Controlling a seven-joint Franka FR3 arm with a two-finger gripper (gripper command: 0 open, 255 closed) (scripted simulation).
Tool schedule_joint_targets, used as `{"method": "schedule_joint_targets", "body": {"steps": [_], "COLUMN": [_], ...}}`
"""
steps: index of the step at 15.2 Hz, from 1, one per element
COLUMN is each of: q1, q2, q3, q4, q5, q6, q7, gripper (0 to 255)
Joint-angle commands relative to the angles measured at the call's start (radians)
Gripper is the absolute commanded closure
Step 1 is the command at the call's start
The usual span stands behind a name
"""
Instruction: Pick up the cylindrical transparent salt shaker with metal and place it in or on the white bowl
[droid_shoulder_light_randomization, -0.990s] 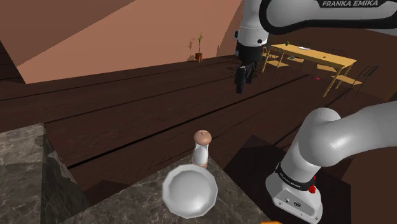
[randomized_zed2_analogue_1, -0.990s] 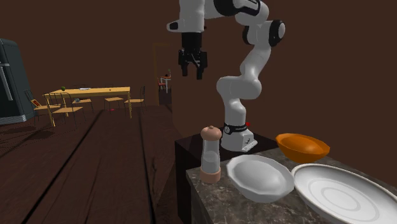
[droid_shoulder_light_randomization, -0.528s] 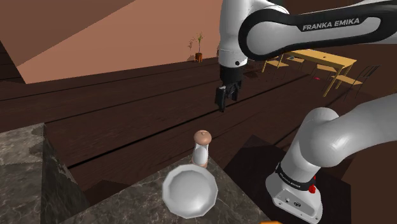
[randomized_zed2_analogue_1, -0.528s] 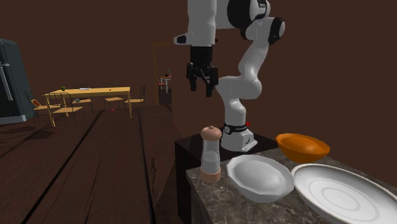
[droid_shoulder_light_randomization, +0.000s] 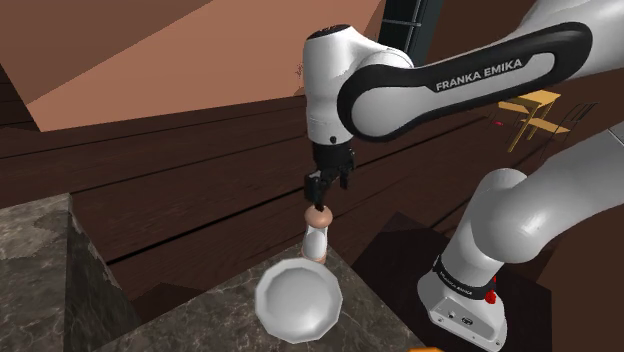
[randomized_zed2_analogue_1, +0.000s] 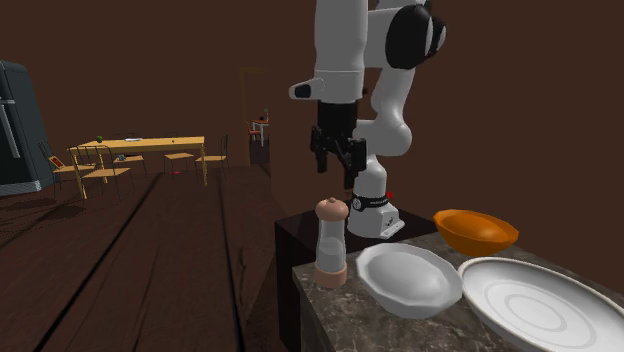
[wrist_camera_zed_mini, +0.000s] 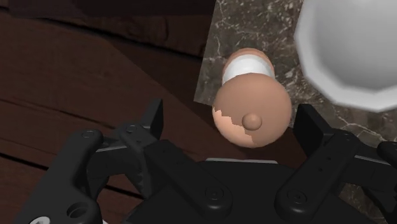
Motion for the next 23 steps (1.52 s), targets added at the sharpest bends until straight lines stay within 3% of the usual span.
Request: {"method": "schedule_joint_targets", "body": {"steps": [1, 9, 17, 18, 23], "q1": [-0.005, -0.005, -0.005, -0.005, -0.005], "q2": [0.079, 0.116, 0.116, 0.116, 0.116], "q3": [0.049, 0.067, 0.067, 0.067, 0.067], "q4": [0.019, -0.061, -0.061, -0.061, -0.061], "q5": [0.004, 0.006, 0.006, 0.006, 0.005], "q6": [0.054, 0.170, 0.170, 0.170, 0.170], "q7": [0.066, 0.076, 0.076, 0.076, 0.076], "gripper": [0, 0, 0, 255, 255]}}
